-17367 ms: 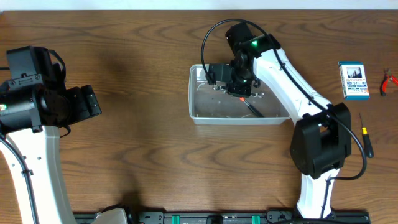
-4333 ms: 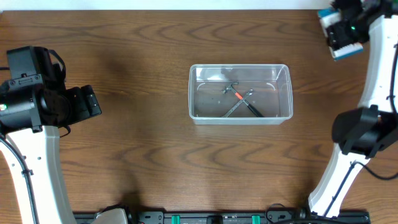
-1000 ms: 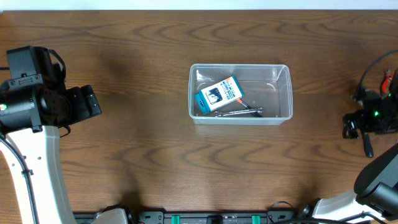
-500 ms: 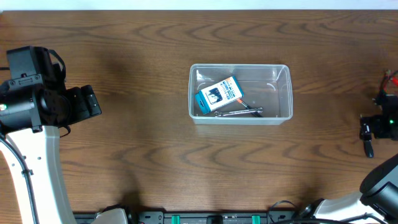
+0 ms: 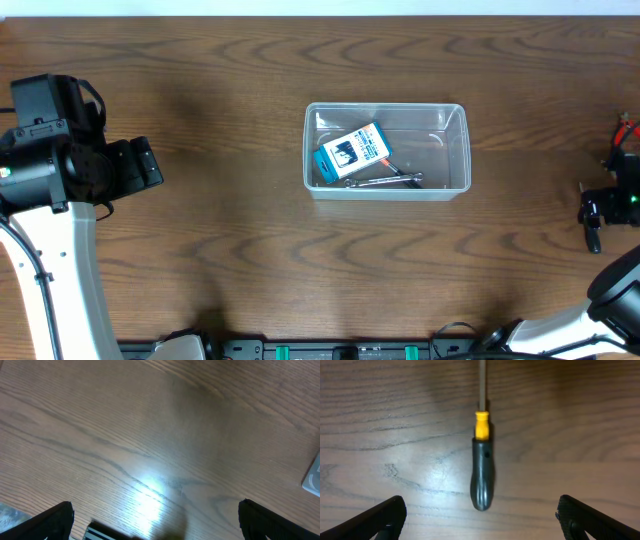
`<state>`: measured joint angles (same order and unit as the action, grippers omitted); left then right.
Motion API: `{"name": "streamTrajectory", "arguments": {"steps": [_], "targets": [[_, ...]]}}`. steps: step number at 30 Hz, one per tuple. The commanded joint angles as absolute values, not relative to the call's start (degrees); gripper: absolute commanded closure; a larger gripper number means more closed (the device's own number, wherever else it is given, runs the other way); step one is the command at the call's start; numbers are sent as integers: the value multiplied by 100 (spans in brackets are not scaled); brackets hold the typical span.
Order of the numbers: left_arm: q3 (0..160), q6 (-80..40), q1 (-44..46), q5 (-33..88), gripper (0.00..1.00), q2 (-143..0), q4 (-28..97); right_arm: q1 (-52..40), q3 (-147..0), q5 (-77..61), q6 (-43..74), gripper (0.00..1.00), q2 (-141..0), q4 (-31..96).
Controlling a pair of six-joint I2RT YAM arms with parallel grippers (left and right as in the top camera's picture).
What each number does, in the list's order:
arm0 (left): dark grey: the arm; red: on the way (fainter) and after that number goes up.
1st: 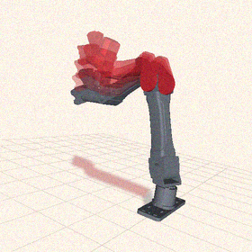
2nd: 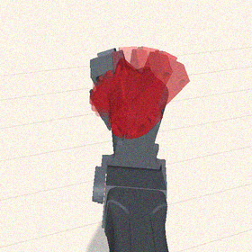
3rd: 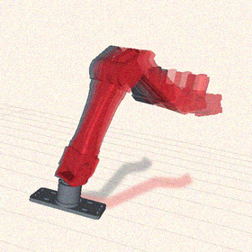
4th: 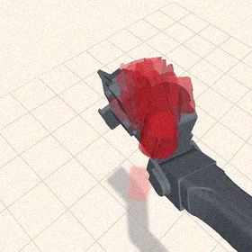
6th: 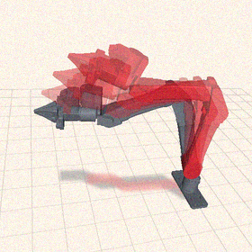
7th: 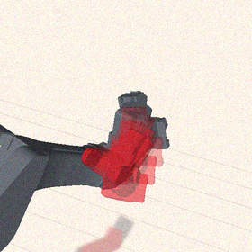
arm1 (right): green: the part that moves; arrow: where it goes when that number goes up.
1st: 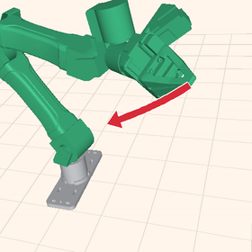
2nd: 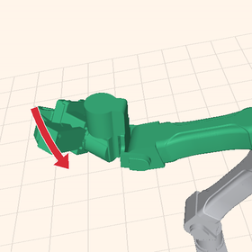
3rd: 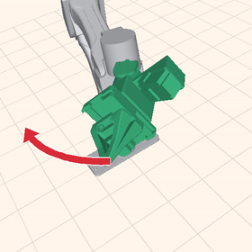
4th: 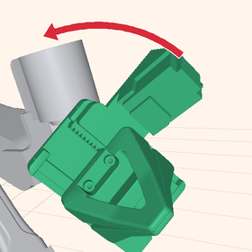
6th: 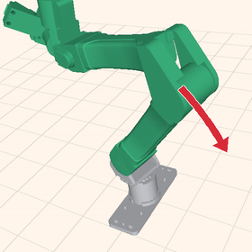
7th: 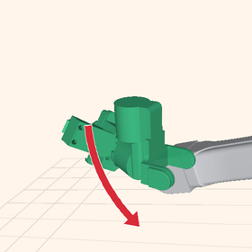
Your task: Pack container
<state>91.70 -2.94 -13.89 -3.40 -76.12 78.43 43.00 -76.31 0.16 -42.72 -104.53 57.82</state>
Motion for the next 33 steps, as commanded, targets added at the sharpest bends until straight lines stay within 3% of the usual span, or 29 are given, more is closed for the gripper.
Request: {"name": "streamTrajectory", "arguments": {"steps": [1,9,33], "targets": [[9233,-261,-1420,-349,2,-7599,7863,4307,-7616,-152,-4556,1,-10569,5787],[9233,-263,-1420,-349,2,-7599,7863,4322,-7594,-134,-5024,1,-10632,5774],[9233,-261,-1420,-349,2,-7599,7863,4427,-7594,-91,-4504,1,-11102,5651]]}}
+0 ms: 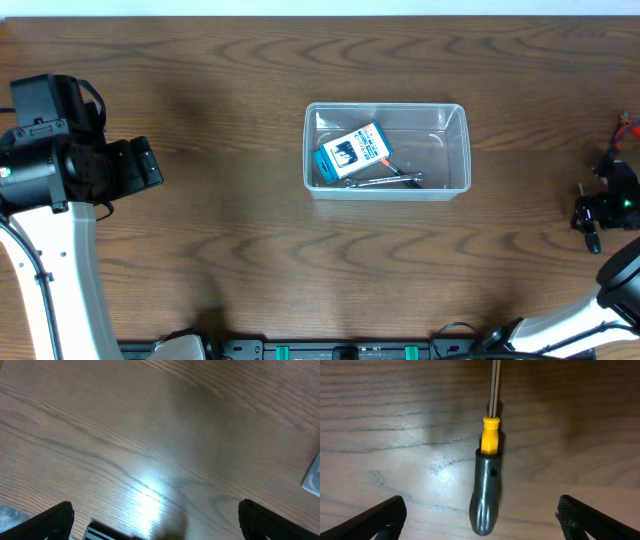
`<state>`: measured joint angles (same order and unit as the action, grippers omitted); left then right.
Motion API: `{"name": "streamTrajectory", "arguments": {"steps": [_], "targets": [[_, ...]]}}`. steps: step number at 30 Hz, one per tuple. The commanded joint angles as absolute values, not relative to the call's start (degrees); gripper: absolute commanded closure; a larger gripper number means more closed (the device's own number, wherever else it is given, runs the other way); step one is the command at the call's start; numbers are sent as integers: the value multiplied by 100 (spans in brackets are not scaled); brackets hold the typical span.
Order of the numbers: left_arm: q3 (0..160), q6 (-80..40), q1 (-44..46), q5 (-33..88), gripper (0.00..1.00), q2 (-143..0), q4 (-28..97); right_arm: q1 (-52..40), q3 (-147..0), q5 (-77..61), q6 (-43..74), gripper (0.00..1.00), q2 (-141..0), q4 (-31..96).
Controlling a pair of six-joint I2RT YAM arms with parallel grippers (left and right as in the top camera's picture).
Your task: Pack container
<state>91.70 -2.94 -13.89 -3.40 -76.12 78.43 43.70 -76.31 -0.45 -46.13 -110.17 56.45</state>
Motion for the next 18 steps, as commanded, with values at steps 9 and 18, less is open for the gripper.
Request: {"name": "streamTrajectory", "arguments": {"steps": [9,18], "targets": [[9233,-261,-1420,-349,2,-7599,7861,4427,-7592,-86,-4506,1,-11205,5631],[9233,-263,-1420,-349,2,-7599,7863,4427,-7592,78,-4442,1,-11349,5559]]}}
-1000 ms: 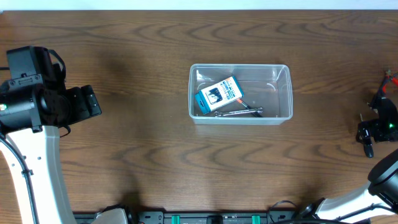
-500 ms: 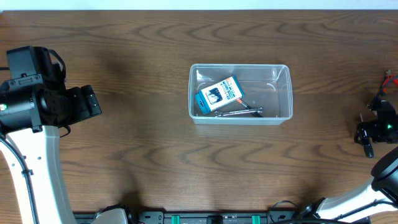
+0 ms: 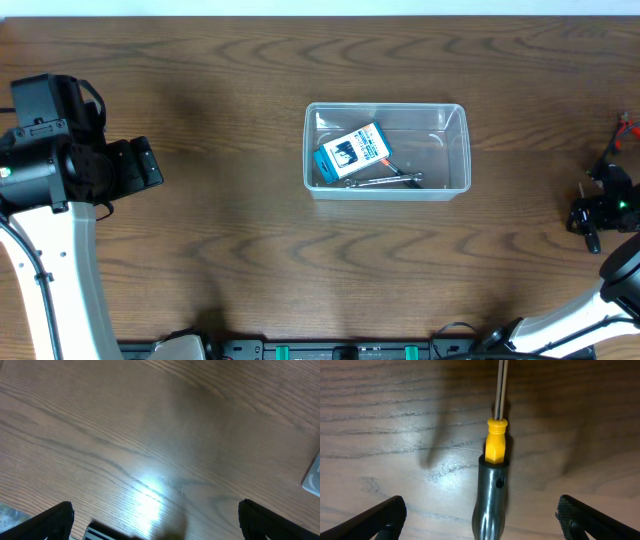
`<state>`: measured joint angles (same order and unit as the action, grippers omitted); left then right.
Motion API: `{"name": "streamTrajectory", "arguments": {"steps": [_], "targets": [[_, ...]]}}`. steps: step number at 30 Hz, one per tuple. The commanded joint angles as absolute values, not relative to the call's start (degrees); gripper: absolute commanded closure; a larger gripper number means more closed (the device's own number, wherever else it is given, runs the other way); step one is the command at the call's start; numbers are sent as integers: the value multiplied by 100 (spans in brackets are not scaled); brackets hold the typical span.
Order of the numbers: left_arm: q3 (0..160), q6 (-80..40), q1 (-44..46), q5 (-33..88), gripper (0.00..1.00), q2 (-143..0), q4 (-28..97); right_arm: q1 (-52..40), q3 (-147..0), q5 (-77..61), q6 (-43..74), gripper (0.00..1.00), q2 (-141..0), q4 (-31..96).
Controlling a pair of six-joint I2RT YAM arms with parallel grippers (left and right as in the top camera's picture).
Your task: Pack container
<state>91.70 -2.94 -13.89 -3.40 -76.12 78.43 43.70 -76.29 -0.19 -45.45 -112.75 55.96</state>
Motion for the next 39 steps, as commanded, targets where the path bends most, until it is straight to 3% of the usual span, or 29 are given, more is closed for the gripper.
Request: {"name": "streamTrajectory", "arguments": {"steps": [1,39], "targets": [[9233,-261,-1420,-349,2,-7599,7863,4427,-7592,169,-4366,1,-11356,5518],[9233,-261,-1420,-349,2,-7599,7863,4418,-7214,145,-4121,1,-11358,4943]]}}
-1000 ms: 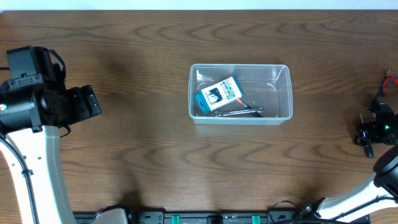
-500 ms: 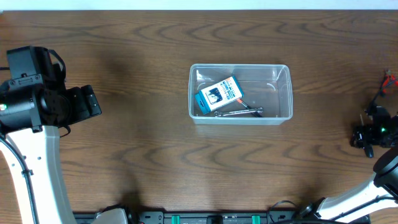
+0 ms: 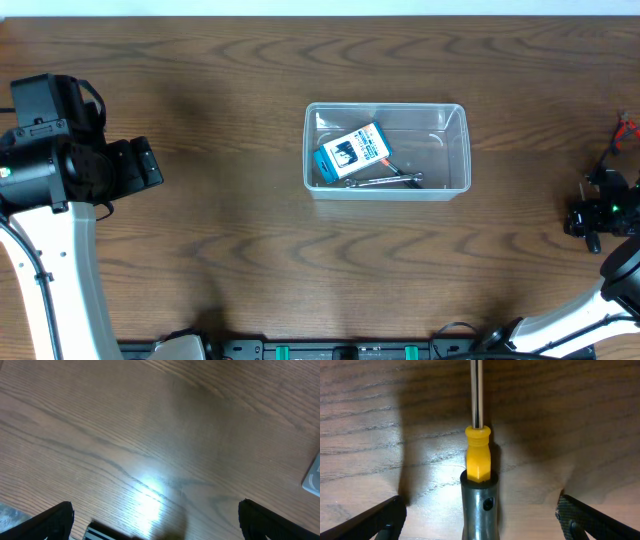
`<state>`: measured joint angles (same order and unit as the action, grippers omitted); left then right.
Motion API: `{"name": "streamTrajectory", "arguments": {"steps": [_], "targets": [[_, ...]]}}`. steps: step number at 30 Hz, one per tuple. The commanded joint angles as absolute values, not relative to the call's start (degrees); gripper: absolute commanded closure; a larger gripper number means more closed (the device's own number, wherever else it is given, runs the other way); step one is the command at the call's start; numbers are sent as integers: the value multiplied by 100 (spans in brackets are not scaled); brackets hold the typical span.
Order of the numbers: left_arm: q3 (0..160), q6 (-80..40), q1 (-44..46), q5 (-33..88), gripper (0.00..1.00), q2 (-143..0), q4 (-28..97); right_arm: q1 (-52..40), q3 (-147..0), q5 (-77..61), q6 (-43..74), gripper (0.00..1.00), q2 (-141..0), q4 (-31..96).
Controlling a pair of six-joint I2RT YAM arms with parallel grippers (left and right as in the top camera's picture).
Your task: Pack container
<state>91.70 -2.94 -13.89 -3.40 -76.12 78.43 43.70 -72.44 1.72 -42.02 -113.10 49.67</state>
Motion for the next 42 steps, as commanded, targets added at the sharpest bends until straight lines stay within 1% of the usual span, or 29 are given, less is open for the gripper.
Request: {"name": "streamTrajectory", "arguments": {"steps": [1,28,30,32,35,39,42], "targets": [[9233,-263,-1420,-349,2,-7599,7863,4418,-7214,148,-4132,1,-11358,4932],[9233,-261,-1420,-349,2,-7599,7863,4418,-7207,-23,-4139,1,-11358,5039],[9233,-263,-1420,-349,2,-7599,7863,4418,-7207,-21,-4139,4,-11358,5039],[9233,-263,-1420,-349,2,-7599,7863,4418,-7207,-23,-4139,12,-11358,5035],[9233,-261,-1420,-349,2,-7599,7863,4418,-7207,-23,-4139,16,-11358,5030],[9233,-261,-1420,-349,2,-7599,7863,4418,-7207,-23,-4139,25,-11358,5033],[9233,-261,-1420,-349,2,-7599,7863,4418,-7207,-23,-4139,29,-11358,5017]]}}
